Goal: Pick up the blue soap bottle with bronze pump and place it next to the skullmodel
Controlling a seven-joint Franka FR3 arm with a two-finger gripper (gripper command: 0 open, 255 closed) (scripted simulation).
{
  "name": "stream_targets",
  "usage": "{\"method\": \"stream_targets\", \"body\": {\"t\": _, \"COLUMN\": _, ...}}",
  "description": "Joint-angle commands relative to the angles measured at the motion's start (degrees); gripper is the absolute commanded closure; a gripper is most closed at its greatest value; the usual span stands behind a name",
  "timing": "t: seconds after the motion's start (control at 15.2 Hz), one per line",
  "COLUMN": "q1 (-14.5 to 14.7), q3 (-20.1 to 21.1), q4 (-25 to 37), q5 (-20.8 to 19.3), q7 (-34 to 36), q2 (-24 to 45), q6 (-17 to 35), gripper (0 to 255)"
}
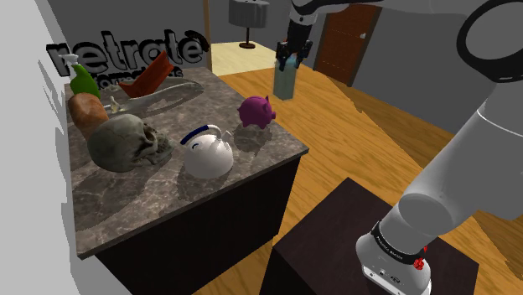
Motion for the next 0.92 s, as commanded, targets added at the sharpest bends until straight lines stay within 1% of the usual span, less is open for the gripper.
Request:
{"method": "stream_targets", "body": {"t": 0.0, "q1": 0.0, "q3": 0.0, "q4": 1.8, "q5": 0.0, "q7": 0.0, "q2": 0.2, "q6": -1.7, "gripper": 255}}
{"method": "stream_targets", "body": {"t": 0.73, "q1": 0.1, "q3": 0.1, "q4": 12.4, "q5": 0.1, "q7": -0.4, "q2": 1.8, "q6": -10.6, "gripper": 255}}
{"method": "stream_targets", "body": {"t": 0.79, "q1": 0.1, "q3": 0.1, "q4": 13.1, "q5": 0.2, "q7": -0.4, "q2": 1.9, "q6": -11.2, "gripper": 255}}
{"method": "stream_targets", "body": {"t": 0.86, "q1": 0.8, "q3": 0.7, "q4": 12.5, "q5": -0.1, "q7": 1.0, "q2": 1.5, "q6": -11.1, "gripper": 255}}
